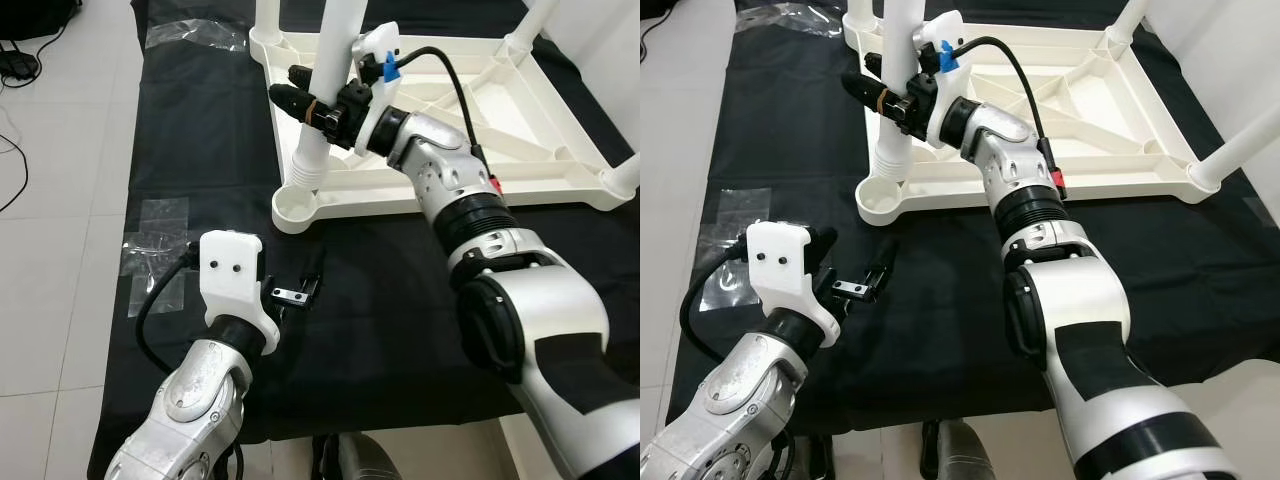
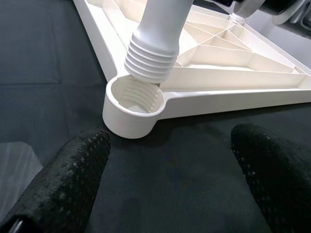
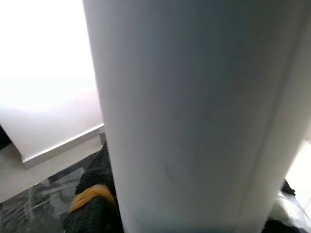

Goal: Building children table

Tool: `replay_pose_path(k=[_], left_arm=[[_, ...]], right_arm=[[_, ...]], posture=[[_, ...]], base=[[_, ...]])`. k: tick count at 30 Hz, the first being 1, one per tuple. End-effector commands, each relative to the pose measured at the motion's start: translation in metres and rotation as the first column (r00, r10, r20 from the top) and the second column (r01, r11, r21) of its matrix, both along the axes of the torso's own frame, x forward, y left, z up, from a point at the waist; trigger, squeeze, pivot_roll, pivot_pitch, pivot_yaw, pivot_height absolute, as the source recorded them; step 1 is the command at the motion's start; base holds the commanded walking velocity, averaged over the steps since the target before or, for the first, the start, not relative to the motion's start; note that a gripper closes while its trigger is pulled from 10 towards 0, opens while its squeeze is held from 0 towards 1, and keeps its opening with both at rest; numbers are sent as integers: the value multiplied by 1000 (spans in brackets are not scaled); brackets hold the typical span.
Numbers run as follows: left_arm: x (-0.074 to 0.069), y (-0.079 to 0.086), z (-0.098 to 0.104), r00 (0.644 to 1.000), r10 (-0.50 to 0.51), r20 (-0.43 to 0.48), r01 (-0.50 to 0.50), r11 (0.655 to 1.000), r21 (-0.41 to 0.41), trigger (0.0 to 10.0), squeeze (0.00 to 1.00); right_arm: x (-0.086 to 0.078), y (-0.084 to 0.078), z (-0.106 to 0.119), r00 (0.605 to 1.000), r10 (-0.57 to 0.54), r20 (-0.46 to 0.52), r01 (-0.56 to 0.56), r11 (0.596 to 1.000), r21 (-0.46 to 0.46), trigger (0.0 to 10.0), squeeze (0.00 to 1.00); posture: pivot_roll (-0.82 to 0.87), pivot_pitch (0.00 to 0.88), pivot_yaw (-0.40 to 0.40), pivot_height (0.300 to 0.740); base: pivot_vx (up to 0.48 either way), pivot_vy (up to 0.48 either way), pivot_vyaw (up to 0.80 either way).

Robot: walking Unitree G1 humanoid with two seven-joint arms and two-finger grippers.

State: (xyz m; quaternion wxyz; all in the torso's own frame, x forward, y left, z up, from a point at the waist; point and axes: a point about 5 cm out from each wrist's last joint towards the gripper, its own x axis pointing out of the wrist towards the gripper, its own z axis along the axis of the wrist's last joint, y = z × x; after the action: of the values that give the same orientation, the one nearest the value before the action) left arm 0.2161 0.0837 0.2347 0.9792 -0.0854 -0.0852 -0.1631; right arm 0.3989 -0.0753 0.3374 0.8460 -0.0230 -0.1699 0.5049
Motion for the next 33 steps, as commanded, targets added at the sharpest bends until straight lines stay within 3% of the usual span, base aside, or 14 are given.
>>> replay_pose_path(k=[1, 7, 9, 13, 33], left_arm=[[-2, -2, -2, 1000, -5, -18, 5, 1000, -4, 10000, 0], [-2, -1, -2, 1000, -4, -18, 4, 1000, -2, 10000, 0], [-1, 0, -1, 1000, -4, -16, 4, 1000, -2, 10000, 0], [-1, 0, 1, 1000, -2, -12, 2, 1000, -2, 10000, 0], [-5, 1, 1, 1000, 1, -16, -1, 1000, 3, 10000, 0]], right_arm=[[0, -5, -14, 999, 20, -27, -20, 1000, -15, 10000, 0], [-3, -5, -15, 997, 78, -7, -78, 997, -28, 10000, 0], [-10, 2, -16, 983, 185, 9, -184, 982, -31, 10000, 0], [-14, 8, -19, 965, 262, 18, -261, 963, -61, 10000, 0], [-12, 9, -33, 980, 194, 48, -180, 961, -209, 10000, 0]], posture=[[52, 375, -172, 740], [52, 372, -169, 740], [51, 374, -162, 740], [59, 377, -167, 740], [65, 372, -172, 740]], base=[[0, 0, 0], [0, 0, 0], [0, 0, 0], [0, 0, 0], [0, 0, 0]])
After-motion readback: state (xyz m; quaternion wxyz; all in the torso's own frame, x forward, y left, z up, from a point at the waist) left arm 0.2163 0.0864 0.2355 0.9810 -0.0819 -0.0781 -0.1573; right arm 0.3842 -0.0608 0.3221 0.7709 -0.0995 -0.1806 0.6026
